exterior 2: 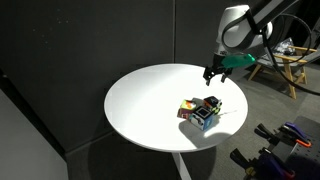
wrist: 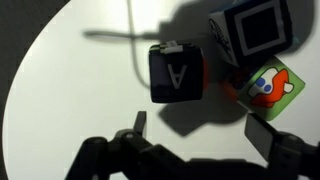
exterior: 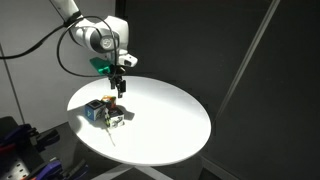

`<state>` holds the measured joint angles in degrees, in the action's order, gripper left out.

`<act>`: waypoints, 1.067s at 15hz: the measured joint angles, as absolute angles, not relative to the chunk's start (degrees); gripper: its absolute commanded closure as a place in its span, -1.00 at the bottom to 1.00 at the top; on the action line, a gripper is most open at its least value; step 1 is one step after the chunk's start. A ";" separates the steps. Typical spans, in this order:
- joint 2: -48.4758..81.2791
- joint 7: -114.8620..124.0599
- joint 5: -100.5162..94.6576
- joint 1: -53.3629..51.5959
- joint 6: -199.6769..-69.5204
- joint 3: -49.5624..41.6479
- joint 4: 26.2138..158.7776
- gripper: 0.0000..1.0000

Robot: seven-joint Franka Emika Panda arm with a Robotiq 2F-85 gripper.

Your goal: Move the black and white object to the right, then back to the left

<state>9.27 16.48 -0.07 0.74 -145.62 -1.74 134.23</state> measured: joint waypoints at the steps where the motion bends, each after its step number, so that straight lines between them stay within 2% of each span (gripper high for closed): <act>1: 9.55 16.48 -0.07 0.74 -145.62 -2.06 134.48 -1.00; 16: 17.84 15.62 -0.35 0.03 -151.03 -4.19 135.08 -1.00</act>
<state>17.84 15.62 -0.35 0.03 -151.03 -4.19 135.08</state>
